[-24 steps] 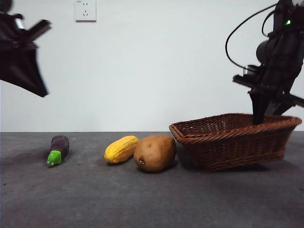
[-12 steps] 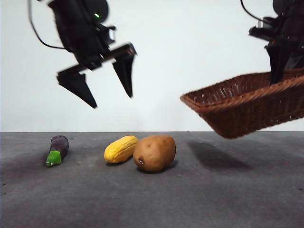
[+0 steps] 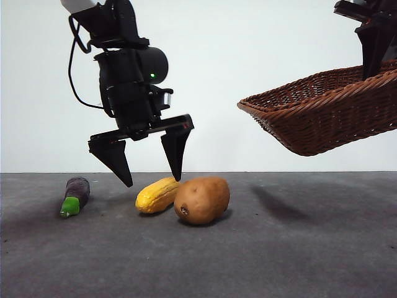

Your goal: Help me put the vegetables on the table into the basket

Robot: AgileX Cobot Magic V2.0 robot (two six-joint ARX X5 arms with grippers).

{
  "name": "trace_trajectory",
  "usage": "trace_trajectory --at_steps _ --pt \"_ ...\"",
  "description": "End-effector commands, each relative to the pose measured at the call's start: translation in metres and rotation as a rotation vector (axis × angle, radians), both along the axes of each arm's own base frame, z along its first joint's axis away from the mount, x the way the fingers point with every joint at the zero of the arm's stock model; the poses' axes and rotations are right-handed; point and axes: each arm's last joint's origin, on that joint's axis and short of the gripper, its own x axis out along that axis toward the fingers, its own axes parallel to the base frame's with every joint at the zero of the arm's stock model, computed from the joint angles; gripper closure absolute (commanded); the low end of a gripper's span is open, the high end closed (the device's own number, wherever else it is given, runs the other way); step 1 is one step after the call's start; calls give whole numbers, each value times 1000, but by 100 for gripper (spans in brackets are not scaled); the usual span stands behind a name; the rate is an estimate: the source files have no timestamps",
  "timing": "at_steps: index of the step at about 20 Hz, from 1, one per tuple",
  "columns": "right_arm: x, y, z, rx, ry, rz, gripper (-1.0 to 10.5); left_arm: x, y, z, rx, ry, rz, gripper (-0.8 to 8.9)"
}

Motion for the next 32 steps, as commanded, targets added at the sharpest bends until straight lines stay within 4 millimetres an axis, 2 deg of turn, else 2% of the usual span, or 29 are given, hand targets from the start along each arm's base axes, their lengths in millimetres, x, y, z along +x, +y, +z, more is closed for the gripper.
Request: trace_trajectory --at_steps 1,6,11,12,14,18,19,23,26,30,32 --pt "-3 0 4 4 -19 16 955 0 -7 -9 28 -2 -12 251" --pt "-3 0 4 4 -16 16 955 0 -10 -11 33 -5 -10 252" --pt "-4 0 4 0 -5 27 955 2 -11 -25 66 25 -6 259" --pt "-4 0 4 0 -4 28 955 1 -13 -26 68 27 -11 325" --pt "-4 0 4 0 -2 28 955 1 -14 -28 68 29 -9 518" --pt "-4 0 4 0 -2 29 955 2 -14 -29 64 28 -2 796" --pt "-4 0 4 0 -2 29 955 2 -14 -29 63 28 -2 822" --pt "-4 0 4 -1 -2 29 955 4 -16 -24 27 4 -8 822" --pt "-4 -1 3 -38 -8 15 955 8 -12 6 -83 -11 -21 822" --pt "-3 -3 3 -82 0 -36 955 12 -14 75 -249 -94 -35 818" --pt "-2 -3 3 -84 -3 -61 955 9 -21 107 -384 -114 -60 818"
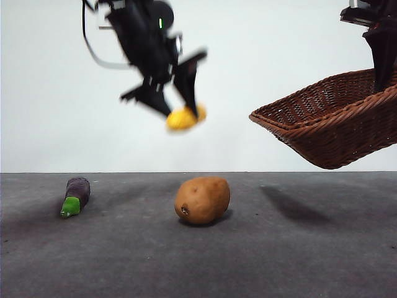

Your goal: Help me put the vegetables on the table into the basket

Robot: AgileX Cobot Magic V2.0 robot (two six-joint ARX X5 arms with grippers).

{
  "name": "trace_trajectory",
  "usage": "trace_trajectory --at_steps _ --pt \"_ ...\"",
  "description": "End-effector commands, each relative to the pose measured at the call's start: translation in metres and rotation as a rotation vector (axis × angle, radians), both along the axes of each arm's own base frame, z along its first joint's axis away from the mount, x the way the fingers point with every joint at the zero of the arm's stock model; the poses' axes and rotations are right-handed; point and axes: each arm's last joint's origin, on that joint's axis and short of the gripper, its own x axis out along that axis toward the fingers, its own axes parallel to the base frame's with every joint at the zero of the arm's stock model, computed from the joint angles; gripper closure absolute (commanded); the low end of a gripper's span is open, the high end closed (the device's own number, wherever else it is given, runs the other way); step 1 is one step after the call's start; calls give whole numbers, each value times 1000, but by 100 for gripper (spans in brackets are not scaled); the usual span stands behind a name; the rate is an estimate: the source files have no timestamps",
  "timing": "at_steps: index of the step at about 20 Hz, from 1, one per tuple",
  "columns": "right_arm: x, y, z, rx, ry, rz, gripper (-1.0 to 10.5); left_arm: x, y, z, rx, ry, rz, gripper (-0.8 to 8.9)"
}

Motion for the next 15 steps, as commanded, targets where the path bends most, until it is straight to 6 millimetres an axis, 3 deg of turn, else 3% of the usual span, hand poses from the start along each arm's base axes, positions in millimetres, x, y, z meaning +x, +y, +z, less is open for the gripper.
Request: trace_trajectory --at_steps 1,3,10,15 --pt "-1 1 4 14 -23 -39 955 -6 -12 25 -141 12 -47 818" --pt "0 1 5 21 -28 -55 955 -13 -27 38 -226 -2 -103 818" --pt "-1 11 4 29 -16 -33 955 -42 -84 43 -267 -60 -197 817" --pt "-4 22 4 27 6 6 955 -49 -97 36 -218 -56 -152 803"
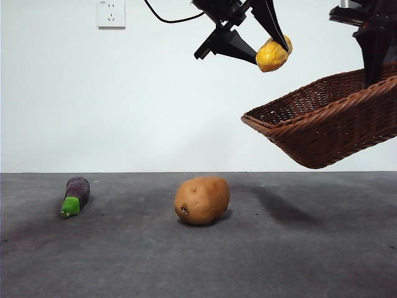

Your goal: Help me put the vegetables on the table into the basket

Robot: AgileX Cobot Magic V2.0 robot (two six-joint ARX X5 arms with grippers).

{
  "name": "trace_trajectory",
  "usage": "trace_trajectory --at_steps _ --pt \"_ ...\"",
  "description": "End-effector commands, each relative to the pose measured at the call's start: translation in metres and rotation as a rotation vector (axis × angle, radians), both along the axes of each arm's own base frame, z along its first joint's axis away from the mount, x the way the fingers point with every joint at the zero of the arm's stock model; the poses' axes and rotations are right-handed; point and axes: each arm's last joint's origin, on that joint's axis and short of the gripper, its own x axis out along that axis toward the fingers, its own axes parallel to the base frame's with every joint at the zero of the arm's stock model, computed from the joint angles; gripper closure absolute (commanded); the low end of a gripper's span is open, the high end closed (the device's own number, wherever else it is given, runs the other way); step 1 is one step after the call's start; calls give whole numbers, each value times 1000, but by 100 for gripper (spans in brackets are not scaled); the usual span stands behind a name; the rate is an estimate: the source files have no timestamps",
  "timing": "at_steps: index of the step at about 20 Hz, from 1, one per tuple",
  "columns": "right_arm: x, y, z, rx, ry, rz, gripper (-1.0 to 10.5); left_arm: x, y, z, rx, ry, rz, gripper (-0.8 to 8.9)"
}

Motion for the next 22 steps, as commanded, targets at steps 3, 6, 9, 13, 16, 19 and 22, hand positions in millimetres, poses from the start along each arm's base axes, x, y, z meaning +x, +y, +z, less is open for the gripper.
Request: trace_trajectory --at_steps 3,6,9,13,16,19,22 --pt "-5 12 3 15 5 31 955 4 -4 -21 79 57 51 683" --pt "-6 19 3 21 11 62 955 5 -4 -29 115 91 58 562" --pt "-7 24 4 85 16 100 955 7 -6 -36 118 111 59 285" --pt "-8 23 3 73 21 95 955 7 -4 -32 104 112 67 283" --pt "-7 21 3 3 15 73 955 7 20 -13 102 106 67 283" --pt "-6 10 3 -3 11 59 955 -11 44 6 229 35 -32 283" --pt "-4 -7 3 -6 7 18 955 -19 55 4 449 -4 0 284"
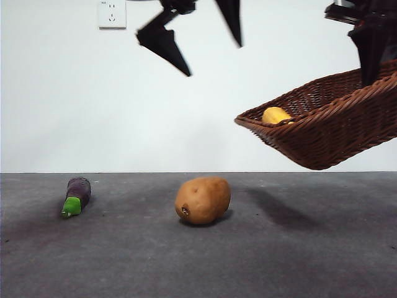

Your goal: Help me put the vegetables on the table into the basket

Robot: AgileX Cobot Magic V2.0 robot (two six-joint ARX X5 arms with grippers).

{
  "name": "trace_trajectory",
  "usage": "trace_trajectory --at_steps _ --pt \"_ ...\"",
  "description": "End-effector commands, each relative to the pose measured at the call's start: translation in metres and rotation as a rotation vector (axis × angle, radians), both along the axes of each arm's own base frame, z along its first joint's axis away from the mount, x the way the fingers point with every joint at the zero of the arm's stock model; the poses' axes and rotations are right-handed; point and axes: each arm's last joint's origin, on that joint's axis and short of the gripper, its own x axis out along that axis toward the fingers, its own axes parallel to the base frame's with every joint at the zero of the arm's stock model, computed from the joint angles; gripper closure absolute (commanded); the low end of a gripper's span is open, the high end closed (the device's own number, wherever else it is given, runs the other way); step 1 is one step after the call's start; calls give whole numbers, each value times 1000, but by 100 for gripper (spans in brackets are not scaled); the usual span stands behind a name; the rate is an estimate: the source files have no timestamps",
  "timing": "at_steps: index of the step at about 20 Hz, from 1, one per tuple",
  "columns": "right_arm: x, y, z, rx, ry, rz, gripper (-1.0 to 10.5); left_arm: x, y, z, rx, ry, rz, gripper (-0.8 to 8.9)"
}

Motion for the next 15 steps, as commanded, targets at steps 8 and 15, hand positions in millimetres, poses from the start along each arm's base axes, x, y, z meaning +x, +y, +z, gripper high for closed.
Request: trace_trajectory --at_steps 8,15 --pt "-3 -47 3 21 -3 -109 955 10 -8 -46 121 62 -54 283" --pt "-2 -53 3 44 -13 -117 955 12 -14 -124 154 125 -63 283"
